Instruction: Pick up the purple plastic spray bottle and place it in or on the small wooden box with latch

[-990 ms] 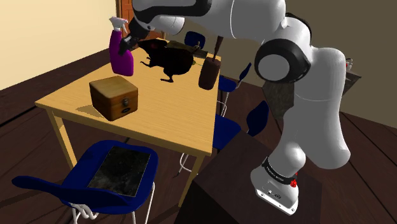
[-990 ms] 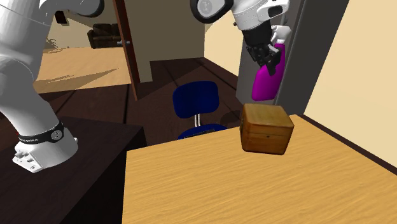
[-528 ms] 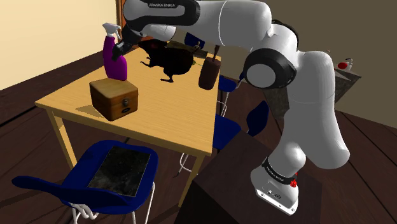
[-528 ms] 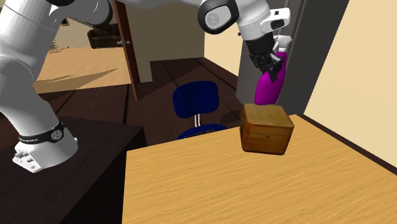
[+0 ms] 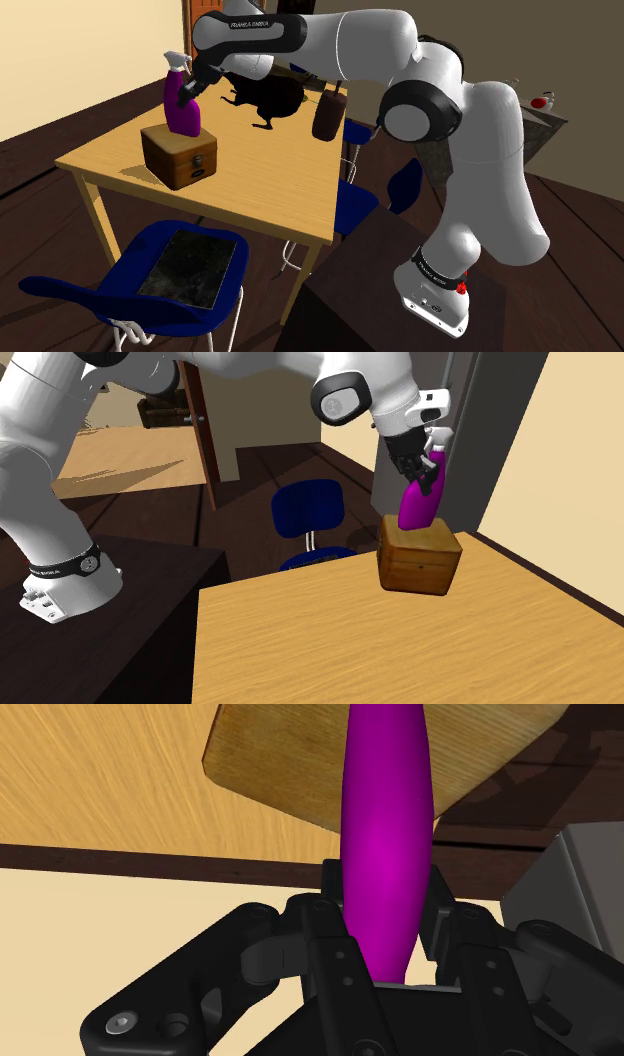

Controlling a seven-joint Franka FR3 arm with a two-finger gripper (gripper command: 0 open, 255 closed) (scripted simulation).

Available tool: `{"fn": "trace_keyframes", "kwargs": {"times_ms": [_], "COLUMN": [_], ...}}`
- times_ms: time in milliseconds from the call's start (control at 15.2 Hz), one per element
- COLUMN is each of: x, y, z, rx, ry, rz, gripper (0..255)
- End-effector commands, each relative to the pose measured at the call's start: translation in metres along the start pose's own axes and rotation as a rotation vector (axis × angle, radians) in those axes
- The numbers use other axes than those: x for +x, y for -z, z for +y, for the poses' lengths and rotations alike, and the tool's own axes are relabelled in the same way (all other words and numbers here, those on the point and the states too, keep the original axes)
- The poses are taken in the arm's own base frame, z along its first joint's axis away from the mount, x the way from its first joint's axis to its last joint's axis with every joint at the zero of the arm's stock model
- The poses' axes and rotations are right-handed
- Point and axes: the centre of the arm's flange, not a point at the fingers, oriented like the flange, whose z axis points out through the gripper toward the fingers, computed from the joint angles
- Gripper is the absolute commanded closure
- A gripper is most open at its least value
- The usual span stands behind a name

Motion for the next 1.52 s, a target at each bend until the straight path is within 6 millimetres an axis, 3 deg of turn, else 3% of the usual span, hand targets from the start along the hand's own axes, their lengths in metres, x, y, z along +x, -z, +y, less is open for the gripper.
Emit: {"fn": "trace_keyframes", "kwargs": {"times_ms": [0,330,396,726,990,1452], "x": [0.000,0.000,0.000,0.000,0.000,0.000], "y": [-0.001,-0.001,-0.001,-0.001,0.049,0.049], "z": [0.000,0.000,0.000,0.000,0.000,0.000], "rx": [0.000,0.000,0.000,0.000,0.000,0.000], "ry": [0.000,0.000,0.000,0.000,0.000,0.000], "rz": [0.001,0.001,0.001,0.001,0.001,0.001], "gripper": [255,255,0,0,0,0]}}
